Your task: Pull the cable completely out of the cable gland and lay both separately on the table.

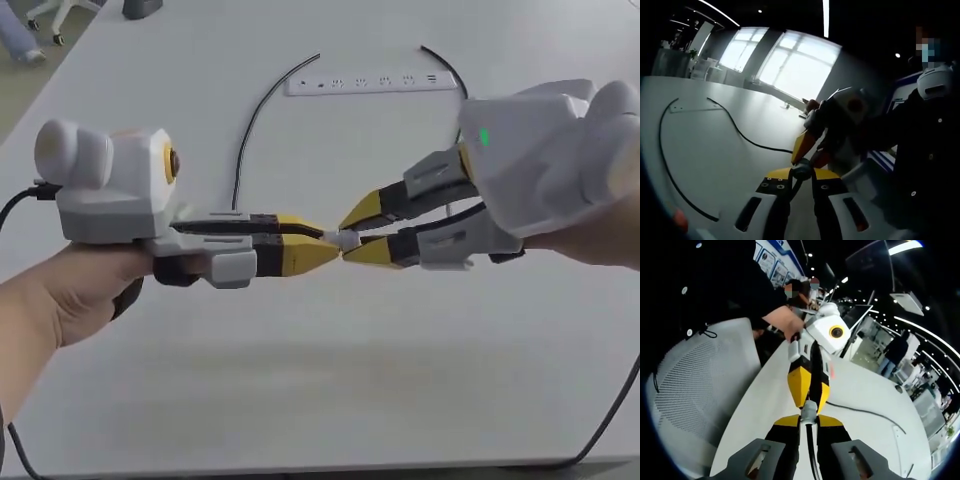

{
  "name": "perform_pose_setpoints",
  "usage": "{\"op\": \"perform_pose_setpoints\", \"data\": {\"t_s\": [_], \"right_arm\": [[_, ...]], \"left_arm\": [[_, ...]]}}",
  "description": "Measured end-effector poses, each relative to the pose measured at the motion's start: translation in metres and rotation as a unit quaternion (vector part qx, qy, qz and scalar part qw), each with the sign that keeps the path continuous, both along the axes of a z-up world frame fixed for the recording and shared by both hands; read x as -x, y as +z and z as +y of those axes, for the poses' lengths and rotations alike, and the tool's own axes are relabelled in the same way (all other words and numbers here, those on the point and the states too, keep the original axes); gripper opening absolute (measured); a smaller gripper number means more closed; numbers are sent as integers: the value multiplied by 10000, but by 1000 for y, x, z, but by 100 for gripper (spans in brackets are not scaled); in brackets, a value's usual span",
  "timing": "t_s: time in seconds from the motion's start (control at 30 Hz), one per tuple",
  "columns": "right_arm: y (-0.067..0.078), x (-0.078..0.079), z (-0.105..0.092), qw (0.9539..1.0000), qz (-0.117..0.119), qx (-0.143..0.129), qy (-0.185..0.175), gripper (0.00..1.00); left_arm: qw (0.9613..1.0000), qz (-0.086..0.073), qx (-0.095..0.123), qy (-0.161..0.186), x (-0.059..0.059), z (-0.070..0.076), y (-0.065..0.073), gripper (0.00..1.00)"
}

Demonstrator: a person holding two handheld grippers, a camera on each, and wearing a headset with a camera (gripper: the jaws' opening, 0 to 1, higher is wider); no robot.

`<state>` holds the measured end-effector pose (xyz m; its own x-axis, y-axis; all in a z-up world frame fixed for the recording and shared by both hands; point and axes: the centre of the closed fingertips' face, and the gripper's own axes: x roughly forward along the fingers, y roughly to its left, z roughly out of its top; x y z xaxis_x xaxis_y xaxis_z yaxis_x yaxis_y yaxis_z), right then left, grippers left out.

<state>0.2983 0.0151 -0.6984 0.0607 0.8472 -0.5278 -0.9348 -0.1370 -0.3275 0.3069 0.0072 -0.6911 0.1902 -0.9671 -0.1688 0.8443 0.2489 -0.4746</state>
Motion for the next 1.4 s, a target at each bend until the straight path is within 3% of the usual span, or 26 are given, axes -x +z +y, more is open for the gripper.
{"op": "perform_pose_setpoints", "data": {"t_s": [0.13, 0.27, 0.4, 0.43, 0.47, 0.6, 0.8, 0.83, 0.87, 0.9, 0.97, 1.03, 1.13, 1.17, 1.2, 1.3, 1.37, 1.4], "right_arm": [[2, 1, 0, 10000, -11, -8, -11, 5], [2, 1, 0, 9995, -322, 56, -40, 5], [3, 1, 0, 9981, -619, 70, -21, 5], [4, 1, 0, 9978, -656, 72, -27, 5], [5, -1, 0, 9962, -869, 83, 7, 5], [1, -3, -1, 9913, -1292, 230, 92, 5], [1, -2, -2, 9896, -1405, 288, 108, 5], [1, -1, -2, 9903, -1362, 276, 89, 6], [-1, 1, -3, 9939, -1076, 257, 39, 6], [2, -1, -3, 9931, -1148, 238, 18, 6], [-2, 2, -4, 9972, -692, 272, -59, 7], [0, 0, -4, 9965, -785, 267, -60, 8], [-2, -1, -3, 9997, -78, 111, -210, 9], [0, 0, -3, 9997, 78, 44, -220, 9], [3, 2, -2, 9988, 389, -29, -291, 10], [1, -4, -5, 9969, 675, -25, -401, 14], [-2, 0, -7, 9925, 1147, 65, -420, 11], [0, -1, -6, 9923, 1176, -6, -402, 11]], "left_arm": [[10000, -12, 3, 24, 0, 0, 1, 16], [9999, -42, -52, 107, -2, -2, 1, 15], [9999, 38, -23, 142, -3, -1, 2, 15], [9998, 132, 8, 170, -4, -1, 2, 15], [9997, 177, 31, 188, -4, -1, 3, 15], [9990, 364, 43, 237, -5, -1, 2, 15], [9988, 429, 27, 245, -3, -2, 0, 15], [9988, 426, 25, 244, -3, -2, 0, 15], [9987, 453, 5, 215, -1, -2, -1, 15], [9988, 445, 16, 228, -1, -2, 0, 15], [9988, 458, -32, 189, 2, -4, -2, 15], [9990, 394, -34, 190, 1, -4, -1, 15], [9993, 323, -97, 145, 4, -4, -2, 15], [9994, 296, -128, 141, 4, -4, -3, 15], [9994, 289, -144, 136, 3, -4, -4, 15], [9995, 276, -129, 108, 4, -4, -3, 15], [9997, 221, -124, 70, 4, -4, -2, 15], [9996, 223, -133, 55, 4, -4, -2, 15]]}}
